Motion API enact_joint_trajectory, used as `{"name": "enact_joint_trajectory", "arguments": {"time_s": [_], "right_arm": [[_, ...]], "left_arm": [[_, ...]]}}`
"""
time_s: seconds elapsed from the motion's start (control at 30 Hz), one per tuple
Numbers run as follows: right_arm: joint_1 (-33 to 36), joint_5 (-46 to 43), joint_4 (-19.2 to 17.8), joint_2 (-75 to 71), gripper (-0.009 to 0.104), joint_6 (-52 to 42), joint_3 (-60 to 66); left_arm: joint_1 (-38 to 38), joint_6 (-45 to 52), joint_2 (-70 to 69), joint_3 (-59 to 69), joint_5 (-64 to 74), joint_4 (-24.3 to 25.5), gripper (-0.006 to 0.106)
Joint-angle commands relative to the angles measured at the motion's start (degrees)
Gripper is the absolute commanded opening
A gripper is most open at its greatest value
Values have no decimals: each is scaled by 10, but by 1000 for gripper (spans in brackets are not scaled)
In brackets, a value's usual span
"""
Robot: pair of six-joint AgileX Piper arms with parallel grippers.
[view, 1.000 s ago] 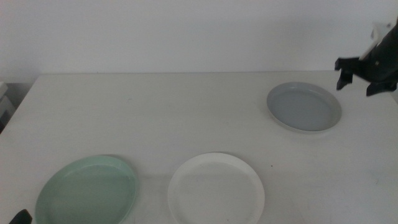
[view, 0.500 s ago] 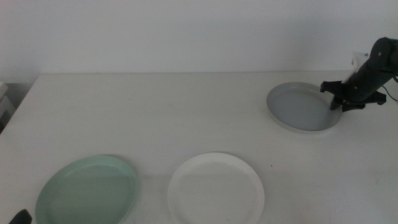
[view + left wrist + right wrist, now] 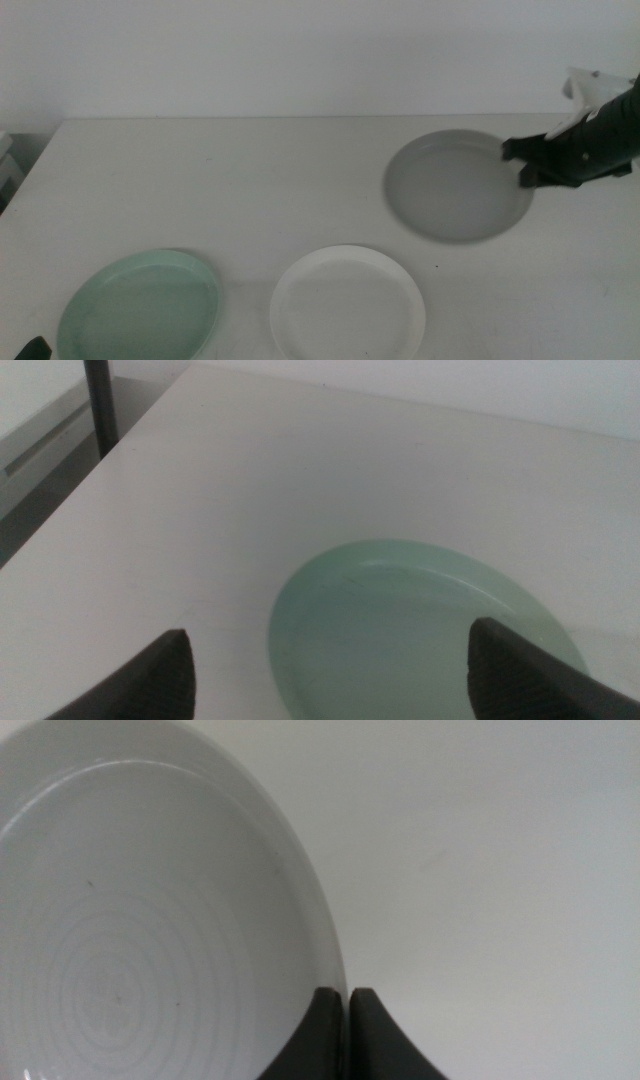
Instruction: Stack the three bowls on top of each other.
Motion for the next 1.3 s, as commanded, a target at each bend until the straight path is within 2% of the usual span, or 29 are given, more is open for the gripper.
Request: {"name": "enact_joint_trajectory", "arguments": {"time_s": [0.0, 0.17, 0.4, 0.63, 0.97, 1.13, 1.27], "right_arm": [[37, -28, 13, -89, -1, -11, 40], [142, -37, 10, -163, -1, 13, 110], [225, -126, 10, -147, -1, 9, 165], [253, -154, 19, -104, -1, 6, 169], [260, -176, 10, -51, 0, -4, 169], [260, -178, 10, -50, 14, -4, 169], [260, -170, 8, -71, 36, -4, 169]], "left_arm": [[0, -6, -7, -2, -43, 1, 105], [0, -6, -7, -2, -43, 1, 105], [0, -6, -7, -2, -43, 1, 105], [0, -6, -7, -2, -43, 1, 105], [0, -6, -7, -2, -43, 1, 105], [0, -6, -7, -2, -43, 1, 105], [0, -6, -7, -2, -43, 1, 105]]}}
